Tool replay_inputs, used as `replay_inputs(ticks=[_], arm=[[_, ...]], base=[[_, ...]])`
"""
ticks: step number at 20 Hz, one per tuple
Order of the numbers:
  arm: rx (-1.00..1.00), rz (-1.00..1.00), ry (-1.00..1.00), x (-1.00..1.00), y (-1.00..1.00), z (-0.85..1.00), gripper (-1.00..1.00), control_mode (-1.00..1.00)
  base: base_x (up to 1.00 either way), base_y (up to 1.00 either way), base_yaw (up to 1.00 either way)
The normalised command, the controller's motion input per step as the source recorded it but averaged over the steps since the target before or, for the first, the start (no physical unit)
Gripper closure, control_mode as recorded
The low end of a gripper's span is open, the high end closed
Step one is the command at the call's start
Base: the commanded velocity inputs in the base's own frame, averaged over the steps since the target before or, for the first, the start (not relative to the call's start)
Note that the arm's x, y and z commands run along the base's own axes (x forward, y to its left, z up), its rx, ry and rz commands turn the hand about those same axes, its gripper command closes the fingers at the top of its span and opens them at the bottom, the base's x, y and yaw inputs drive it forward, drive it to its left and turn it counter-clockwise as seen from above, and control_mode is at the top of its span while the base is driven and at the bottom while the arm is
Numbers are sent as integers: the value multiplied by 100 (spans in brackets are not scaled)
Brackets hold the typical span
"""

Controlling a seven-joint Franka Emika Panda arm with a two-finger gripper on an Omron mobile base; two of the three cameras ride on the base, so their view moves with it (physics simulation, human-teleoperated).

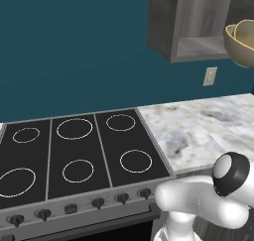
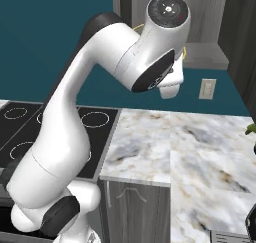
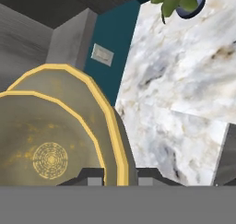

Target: Pick up the bowls on the counter and stack them on top of one another in the open cabinet. Place the smaller bowl on top of the larger bowl.

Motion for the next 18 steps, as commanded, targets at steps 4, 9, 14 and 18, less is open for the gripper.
replay_inputs(ticks=[4, 9, 14, 18], arm=[[3, -4, 0, 60, 0, 9, 100, -100], [3, -5, 0, 65, -1, 11, 100, -100], [2, -2, 0, 54, -14, 3, 100, -100], [0, 0, 0, 43, -18, -1, 100, -100]], base=[[0, 0, 0], [0, 0, 0], [0, 0, 0], [0, 0, 0]])
